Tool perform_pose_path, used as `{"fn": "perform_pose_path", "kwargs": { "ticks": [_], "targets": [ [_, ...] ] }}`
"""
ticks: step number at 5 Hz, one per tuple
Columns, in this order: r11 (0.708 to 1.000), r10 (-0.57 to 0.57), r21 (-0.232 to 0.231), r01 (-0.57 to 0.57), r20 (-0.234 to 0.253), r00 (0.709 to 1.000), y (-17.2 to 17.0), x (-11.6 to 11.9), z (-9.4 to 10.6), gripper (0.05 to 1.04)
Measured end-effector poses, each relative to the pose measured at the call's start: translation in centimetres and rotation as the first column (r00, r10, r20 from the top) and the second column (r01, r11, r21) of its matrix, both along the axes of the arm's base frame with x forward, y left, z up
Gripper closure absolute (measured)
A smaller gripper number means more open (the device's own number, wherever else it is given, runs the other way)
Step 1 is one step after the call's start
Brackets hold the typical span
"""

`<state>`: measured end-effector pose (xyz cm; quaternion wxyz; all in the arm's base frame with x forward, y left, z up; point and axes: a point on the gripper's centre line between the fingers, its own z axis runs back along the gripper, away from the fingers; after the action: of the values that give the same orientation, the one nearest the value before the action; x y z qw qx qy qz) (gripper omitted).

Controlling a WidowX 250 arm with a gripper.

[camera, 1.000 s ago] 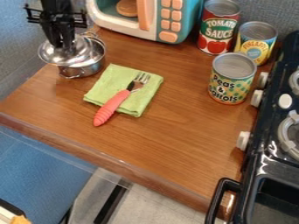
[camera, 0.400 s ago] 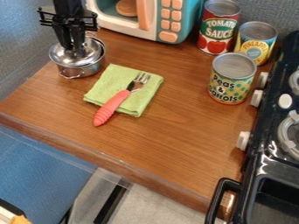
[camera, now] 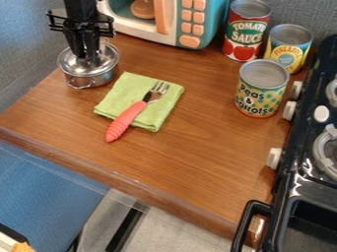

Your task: Put the silver object over the silver pot

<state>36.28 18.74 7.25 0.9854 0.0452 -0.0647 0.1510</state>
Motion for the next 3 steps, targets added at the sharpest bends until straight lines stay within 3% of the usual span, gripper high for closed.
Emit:
{"fn": "perform_pose_path", "kwargs": {
  "ticks": [2, 3],
  "targets": [
    [1.0, -0.017, -0.022, 0.018, 0.019, 1.0, -0.3, 0.6, 1.1, 0.174],
    [0.999, -0.028, -0.021, 0.03, 0.053, 0.998, -0.7, 0.4, 3.7, 0.07]
  ]
}}
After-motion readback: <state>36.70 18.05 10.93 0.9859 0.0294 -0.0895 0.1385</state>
